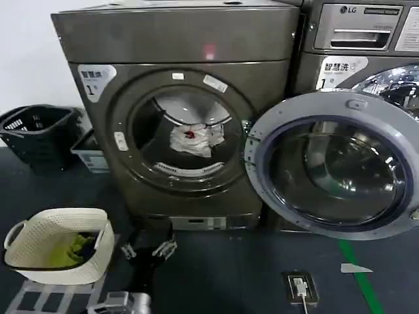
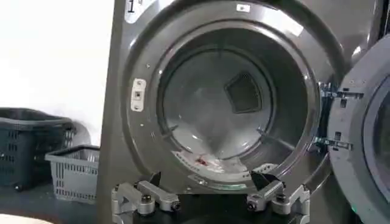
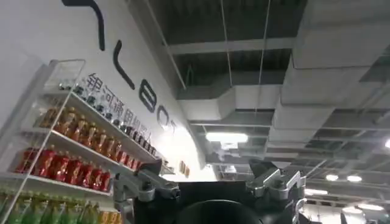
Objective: Grasp the clothes from the dryer.
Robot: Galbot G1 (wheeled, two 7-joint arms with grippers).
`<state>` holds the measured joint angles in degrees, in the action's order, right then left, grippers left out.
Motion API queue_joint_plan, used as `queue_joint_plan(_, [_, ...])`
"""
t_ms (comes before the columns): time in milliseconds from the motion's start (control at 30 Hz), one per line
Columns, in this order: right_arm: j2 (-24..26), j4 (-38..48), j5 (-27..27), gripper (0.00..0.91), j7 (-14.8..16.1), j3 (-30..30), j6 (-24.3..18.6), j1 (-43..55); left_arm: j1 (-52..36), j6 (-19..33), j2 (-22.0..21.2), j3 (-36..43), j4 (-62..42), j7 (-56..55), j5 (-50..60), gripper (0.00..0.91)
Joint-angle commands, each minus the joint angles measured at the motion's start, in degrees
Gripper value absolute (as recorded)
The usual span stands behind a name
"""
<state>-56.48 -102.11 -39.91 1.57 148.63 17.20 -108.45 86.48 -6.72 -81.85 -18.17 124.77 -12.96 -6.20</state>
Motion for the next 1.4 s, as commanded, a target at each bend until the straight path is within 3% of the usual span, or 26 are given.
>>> queue_joint_plan(33, [-0.06, -0.01, -0.68, 0.907, 0.07, -0.06, -2.46, -0.02, -0.11, 2.4, -0.22, -0.29, 0.29, -0.27, 2.61, 0.907])
queue_joint_plan(967, [-0.6, -0.54, -4.86, 0.907, 0.08, 0.58, -7.99, -1.19, -1.21, 2.92, 0.25, -0.29, 0.36, 0.29, 4.76, 0.907])
queue_joint_plan(1400, [-0.24, 0.1, -5.28, 0.907, -0.23, 1.17, -8.27, -1.04, -1.39, 2.78, 0.42, -0.16, 0.31, 0.54, 4.85, 0.907])
